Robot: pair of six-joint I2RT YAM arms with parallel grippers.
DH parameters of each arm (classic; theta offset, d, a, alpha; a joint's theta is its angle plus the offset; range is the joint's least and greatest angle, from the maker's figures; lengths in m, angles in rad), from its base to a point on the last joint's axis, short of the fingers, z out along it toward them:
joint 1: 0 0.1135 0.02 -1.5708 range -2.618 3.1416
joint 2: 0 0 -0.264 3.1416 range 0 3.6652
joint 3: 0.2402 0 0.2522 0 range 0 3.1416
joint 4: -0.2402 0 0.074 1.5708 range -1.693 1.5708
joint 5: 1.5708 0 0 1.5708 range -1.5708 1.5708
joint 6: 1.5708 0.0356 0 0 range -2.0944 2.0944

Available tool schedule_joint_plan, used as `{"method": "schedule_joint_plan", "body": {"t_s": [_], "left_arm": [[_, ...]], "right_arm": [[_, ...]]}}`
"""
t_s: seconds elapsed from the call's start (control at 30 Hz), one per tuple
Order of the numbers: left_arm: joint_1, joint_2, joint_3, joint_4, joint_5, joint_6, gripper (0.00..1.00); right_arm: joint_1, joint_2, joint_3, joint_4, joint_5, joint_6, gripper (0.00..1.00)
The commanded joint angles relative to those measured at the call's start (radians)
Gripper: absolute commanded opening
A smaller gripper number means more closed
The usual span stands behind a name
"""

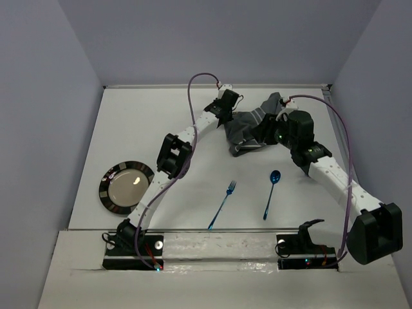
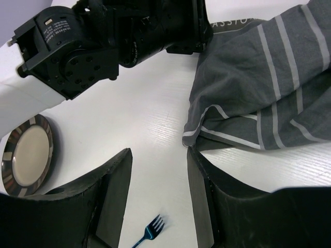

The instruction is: Set the dinner table for one person

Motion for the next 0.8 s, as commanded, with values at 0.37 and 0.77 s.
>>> {"method": "schedule_joint_plan", "body": {"t_s": [0.37, 0.77], "left_arm": [[0.094, -0.266, -0.512, 0.295, 0.085, -0.072, 0.0], [0.18, -0.927, -1.33, 0.751, 0.089, -0.154, 0.0]], "right_arm": [[0.006, -0.061, -0.05, 0.046, 0.062, 0.011, 0.67], [-0.107, 0.25, 0.004, -0.023, 0.078, 0.014, 0.75]]}}
